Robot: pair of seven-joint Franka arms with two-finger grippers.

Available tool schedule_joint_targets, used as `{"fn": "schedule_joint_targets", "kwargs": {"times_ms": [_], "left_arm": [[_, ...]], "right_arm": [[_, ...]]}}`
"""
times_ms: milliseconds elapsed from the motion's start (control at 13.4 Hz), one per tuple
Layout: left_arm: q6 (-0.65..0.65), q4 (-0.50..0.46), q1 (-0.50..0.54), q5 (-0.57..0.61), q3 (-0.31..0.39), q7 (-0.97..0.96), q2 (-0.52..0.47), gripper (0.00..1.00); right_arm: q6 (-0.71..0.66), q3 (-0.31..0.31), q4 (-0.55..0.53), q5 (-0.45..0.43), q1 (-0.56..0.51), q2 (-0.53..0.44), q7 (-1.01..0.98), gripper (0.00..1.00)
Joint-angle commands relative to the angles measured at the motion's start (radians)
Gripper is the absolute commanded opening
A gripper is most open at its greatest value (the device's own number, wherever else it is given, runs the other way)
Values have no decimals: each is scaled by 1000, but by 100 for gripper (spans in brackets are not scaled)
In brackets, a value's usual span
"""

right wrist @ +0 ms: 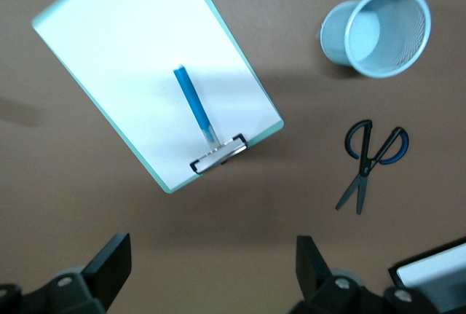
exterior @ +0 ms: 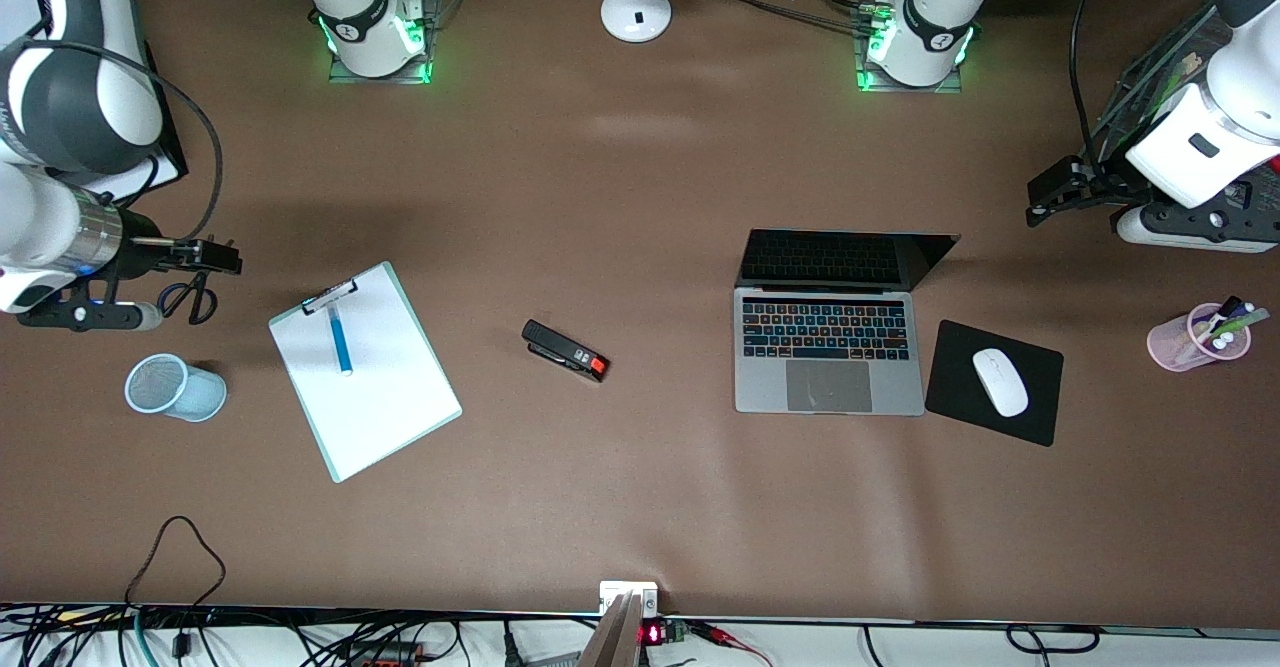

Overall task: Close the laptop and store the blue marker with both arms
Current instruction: 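Move the right gripper toward the blue marker on the clipboard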

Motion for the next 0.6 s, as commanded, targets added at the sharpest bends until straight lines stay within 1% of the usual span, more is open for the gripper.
{"fn": "schedule_joint_targets", "kwargs": {"times_ms": [0,75,149,224,298,373,522], "left_arm": [[-30,26,6,6,-3,7,34,100],[-51,26,-3,6,-3,6,35,100],[-54,26,-2,6,-3,6,39,83],[-65,32,-3,12,-3,15,40,35],[-109,41,-3,10,-5,13,40,16],[-154,49,-3,9,-6,9,40,12],[-157,62,-3,1,-6,7,52,11]], "right_arm": [[-28,3,45,53,-8,-1,-6,100],[-24,6,44,57,-4,13,-6,100],[-19,10,51,83,1,51,-4,100],[-16,8,56,114,28,79,4,100],[7,5,65,111,42,105,5,100],[45,5,76,114,38,125,-2,100],[86,2,105,108,38,159,5,100]]}}
